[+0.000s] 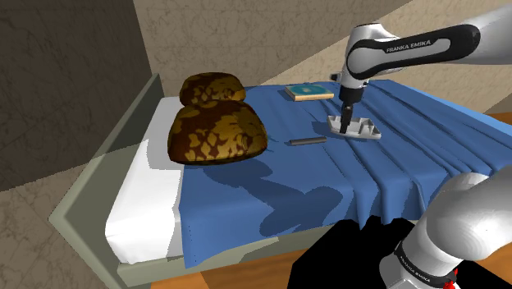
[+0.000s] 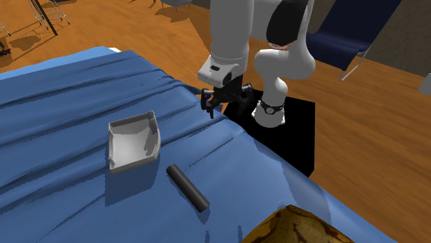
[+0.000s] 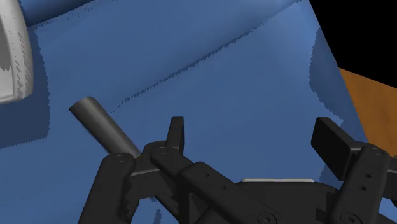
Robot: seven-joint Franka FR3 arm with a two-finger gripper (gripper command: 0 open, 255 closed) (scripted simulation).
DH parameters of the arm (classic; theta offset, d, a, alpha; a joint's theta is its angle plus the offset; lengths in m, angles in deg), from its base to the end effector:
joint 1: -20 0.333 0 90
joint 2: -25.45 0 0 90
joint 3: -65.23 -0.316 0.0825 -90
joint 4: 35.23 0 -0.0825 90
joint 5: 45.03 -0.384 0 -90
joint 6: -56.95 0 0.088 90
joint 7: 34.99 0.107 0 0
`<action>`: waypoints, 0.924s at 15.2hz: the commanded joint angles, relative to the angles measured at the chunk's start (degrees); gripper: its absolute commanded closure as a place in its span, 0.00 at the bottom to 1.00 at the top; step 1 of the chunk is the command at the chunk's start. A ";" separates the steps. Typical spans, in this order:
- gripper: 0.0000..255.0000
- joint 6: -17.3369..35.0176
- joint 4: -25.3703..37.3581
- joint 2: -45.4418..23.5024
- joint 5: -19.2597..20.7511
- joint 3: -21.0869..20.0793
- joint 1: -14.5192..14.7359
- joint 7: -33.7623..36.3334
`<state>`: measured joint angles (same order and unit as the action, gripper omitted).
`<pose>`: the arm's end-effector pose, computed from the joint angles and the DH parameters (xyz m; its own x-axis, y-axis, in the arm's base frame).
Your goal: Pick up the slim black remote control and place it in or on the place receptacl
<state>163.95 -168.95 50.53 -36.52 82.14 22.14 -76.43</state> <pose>0.4006 -0.1263 0.4913 0.8561 0.5150 -0.0428 0.5148 -0.8571 -0.0159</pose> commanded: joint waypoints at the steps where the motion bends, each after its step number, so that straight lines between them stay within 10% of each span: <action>1: 0.00 2.66 1.48 -4.15 -0.36 2.25 0.61 -5.05; 14: 0.00 10.84 21.95 -36.47 -13.87 8.18 0.79 -37.43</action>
<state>174.71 -149.39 17.00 -48.90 90.37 23.46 -110.97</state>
